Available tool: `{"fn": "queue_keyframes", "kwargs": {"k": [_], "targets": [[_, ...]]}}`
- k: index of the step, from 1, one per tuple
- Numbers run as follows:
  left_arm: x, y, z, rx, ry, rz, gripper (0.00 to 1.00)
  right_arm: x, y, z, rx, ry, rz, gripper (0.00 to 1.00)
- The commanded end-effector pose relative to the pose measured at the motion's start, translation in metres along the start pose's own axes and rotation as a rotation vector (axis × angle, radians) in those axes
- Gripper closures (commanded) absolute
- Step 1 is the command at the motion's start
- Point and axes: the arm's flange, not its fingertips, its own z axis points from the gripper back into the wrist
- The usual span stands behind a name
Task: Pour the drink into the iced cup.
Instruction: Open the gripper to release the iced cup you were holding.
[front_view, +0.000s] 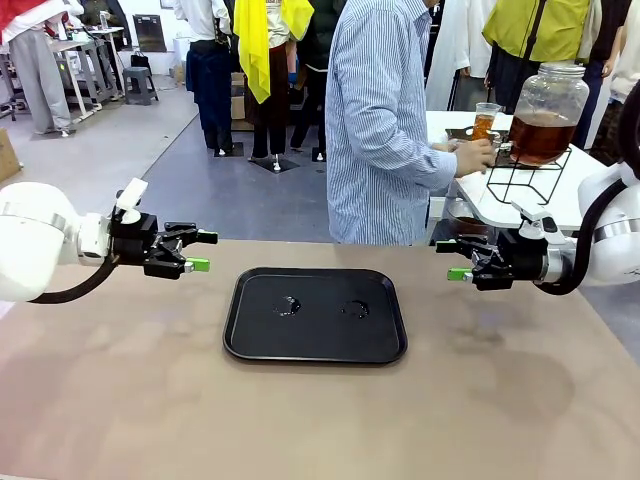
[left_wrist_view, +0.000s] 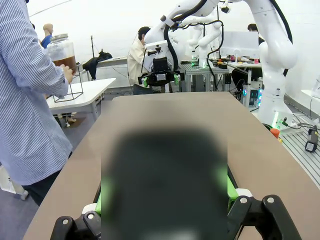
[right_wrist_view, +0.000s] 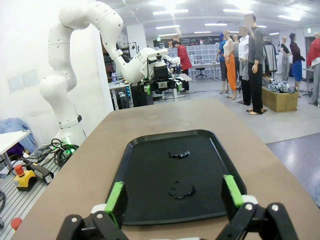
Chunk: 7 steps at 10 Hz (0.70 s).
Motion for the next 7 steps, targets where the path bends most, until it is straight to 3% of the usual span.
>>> {"fn": "queue_keyframes", "kwargs": {"k": [1,7], "targets": [[0.0021,-0.0002,-0.0016,0.012,-0.008,0.001,0.0,0.0029,-0.0021,-0.0005,0.002,0.001,0.002,0.0],[0.0021,-0.0002,-0.0016,0.012,-0.008,0.001,0.0,0.0029,-0.0021,-0.0005,0.002,0.001,0.002,0.0]]}}
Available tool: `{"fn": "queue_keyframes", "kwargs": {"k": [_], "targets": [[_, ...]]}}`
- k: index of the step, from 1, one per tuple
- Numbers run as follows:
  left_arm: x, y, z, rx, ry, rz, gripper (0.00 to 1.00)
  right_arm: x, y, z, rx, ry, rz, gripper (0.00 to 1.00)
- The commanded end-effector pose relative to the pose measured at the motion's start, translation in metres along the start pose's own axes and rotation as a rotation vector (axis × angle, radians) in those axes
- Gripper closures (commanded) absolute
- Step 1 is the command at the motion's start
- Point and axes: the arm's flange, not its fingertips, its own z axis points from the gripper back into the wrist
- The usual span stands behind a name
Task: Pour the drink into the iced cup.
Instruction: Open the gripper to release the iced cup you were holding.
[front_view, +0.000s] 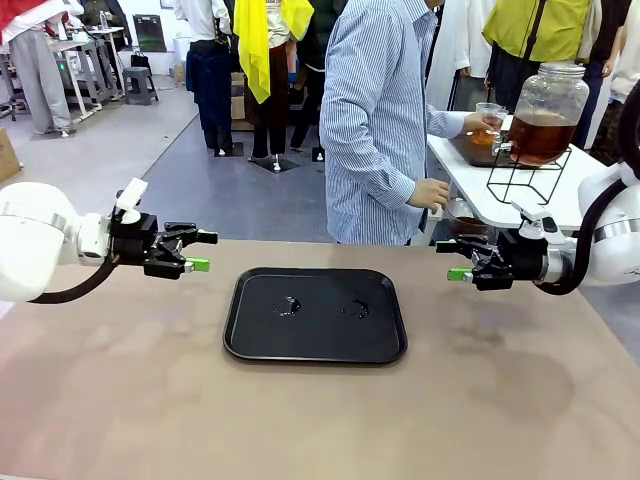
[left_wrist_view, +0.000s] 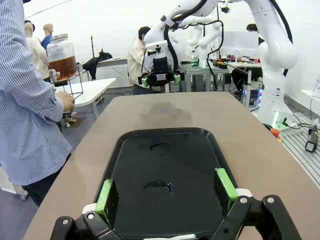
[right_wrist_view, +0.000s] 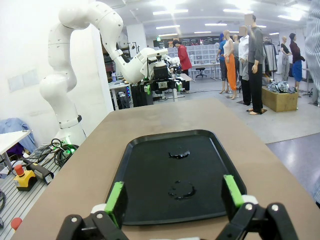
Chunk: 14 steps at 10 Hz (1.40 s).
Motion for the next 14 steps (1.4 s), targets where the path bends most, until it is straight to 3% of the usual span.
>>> {"fn": "queue_keyframes", "kwargs": {"k": [1,14], "targets": [[0.0021,-0.0002,-0.0016,0.012,-0.008,0.001,0.0,0.0029,-0.0021,-0.0005,0.002,0.001,0.002,0.0],[0.0021,-0.0002,-0.0016,0.012,-0.008,0.001,0.0,0.0029,-0.0021,-0.0005,0.002,0.001,0.002,0.0]]}}
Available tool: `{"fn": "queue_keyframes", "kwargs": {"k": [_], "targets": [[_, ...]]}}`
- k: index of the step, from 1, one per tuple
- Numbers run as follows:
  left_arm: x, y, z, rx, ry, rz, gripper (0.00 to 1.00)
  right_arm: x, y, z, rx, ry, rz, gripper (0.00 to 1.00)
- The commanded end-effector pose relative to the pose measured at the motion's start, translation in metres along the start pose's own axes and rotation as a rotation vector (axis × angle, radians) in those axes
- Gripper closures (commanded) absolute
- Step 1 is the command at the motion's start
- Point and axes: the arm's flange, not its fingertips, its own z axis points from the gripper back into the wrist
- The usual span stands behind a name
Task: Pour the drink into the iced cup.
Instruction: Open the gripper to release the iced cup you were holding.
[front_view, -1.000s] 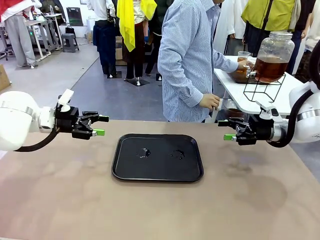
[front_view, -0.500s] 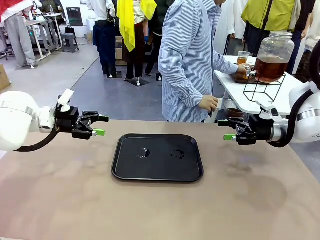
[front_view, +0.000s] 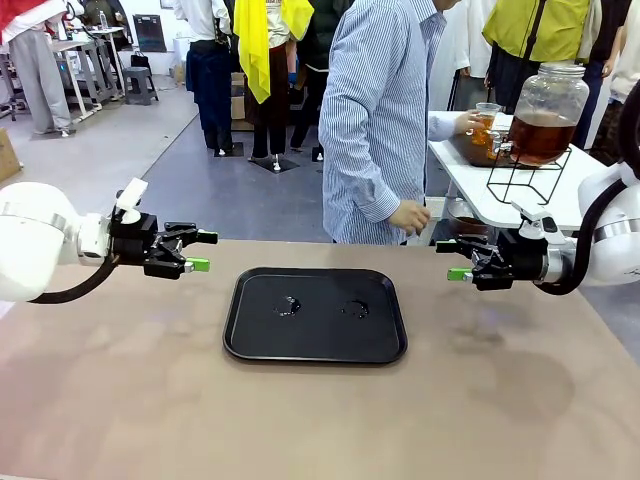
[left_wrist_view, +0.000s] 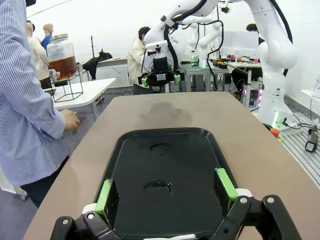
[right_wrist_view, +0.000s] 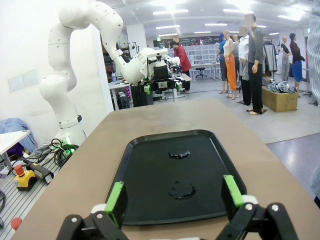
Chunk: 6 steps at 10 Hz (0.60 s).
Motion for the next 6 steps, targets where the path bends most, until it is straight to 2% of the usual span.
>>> {"fn": "queue_keyframes", "kwargs": {"k": [1,6], "targets": [[0.0021,-0.0002,-0.0016,0.012,-0.008,0.001,0.0,0.0029,-0.0021,-0.0005,0.002,0.001,0.002,0.0],[0.0021,-0.0002,-0.0016,0.012,-0.008,0.001,0.0,0.0029,-0.0021,-0.0005,0.002,0.001,0.002,0.0]]}}
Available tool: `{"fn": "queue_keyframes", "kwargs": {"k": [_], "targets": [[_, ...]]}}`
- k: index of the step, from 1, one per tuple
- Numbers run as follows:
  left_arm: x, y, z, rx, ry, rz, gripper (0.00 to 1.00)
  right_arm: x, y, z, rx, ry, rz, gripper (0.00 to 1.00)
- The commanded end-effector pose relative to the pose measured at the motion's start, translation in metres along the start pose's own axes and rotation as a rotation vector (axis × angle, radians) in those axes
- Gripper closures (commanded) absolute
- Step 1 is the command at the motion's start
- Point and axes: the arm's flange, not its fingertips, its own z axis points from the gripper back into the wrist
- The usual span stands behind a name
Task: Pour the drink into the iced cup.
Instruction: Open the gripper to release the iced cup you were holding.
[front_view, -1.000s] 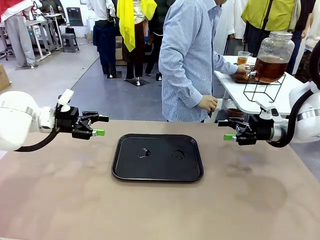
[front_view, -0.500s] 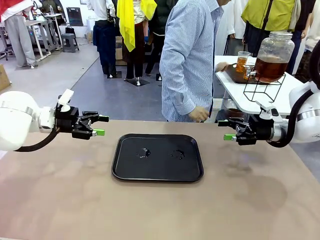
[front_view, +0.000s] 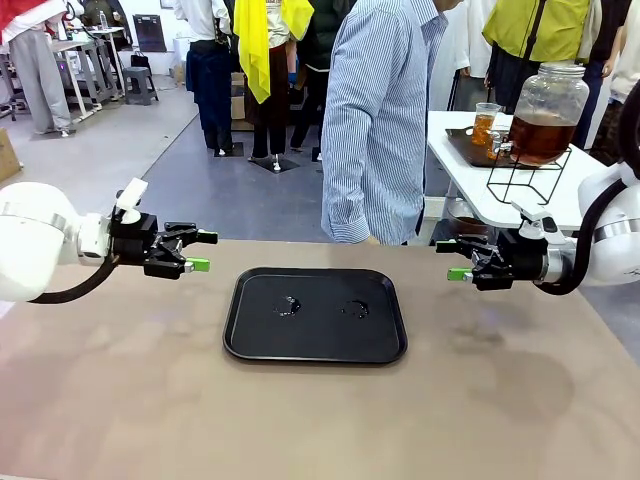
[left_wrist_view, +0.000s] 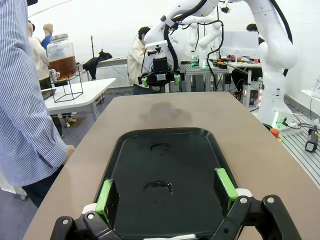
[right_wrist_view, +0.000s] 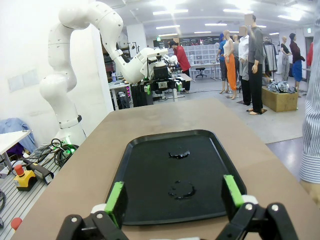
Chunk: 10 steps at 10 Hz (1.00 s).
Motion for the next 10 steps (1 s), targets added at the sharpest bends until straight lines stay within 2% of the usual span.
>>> {"fn": "queue_keyframes", "kwargs": {"k": [1,10], "targets": [[0.0021,-0.0002,-0.0016,0.012,-0.008,0.001,0.0,0.0029,-0.0021,-0.0005,0.002,0.001,0.002,0.0],[0.0021,-0.0002,-0.0016,0.012,-0.008,0.001,0.0,0.0029,-0.0021,-0.0005,0.002,0.001,0.002,0.0]]}}
